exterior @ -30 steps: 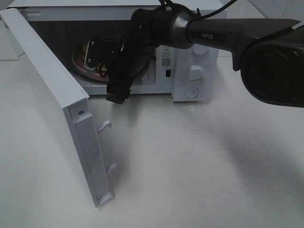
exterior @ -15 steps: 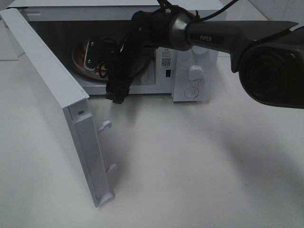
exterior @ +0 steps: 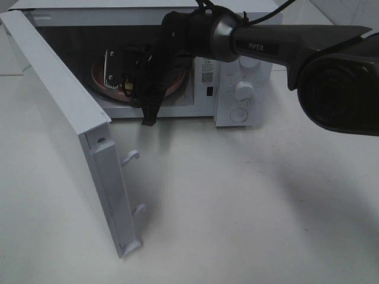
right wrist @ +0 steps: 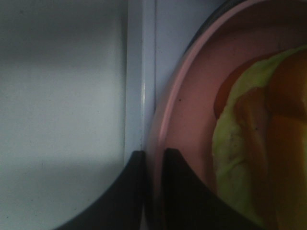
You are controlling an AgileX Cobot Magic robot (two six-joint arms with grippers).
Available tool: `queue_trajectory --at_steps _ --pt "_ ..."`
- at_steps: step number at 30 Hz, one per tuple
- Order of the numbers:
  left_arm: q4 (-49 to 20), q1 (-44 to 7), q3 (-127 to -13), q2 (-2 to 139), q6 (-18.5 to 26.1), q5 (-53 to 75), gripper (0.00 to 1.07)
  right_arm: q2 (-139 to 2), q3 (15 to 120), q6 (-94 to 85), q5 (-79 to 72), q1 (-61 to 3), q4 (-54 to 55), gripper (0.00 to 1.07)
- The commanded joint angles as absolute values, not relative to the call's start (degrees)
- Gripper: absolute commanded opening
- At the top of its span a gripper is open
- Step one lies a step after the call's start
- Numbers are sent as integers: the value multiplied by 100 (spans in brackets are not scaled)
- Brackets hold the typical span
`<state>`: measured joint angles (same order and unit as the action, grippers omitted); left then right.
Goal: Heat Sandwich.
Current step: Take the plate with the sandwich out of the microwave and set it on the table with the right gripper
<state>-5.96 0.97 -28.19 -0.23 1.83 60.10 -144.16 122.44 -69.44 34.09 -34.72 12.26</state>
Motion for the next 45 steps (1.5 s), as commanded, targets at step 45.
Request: queue_trajectory --at_steps 45 --pt "-630 69 -2813 -120 166 5924 84 -13665 12582 -6537 4538 -3782 894 0"
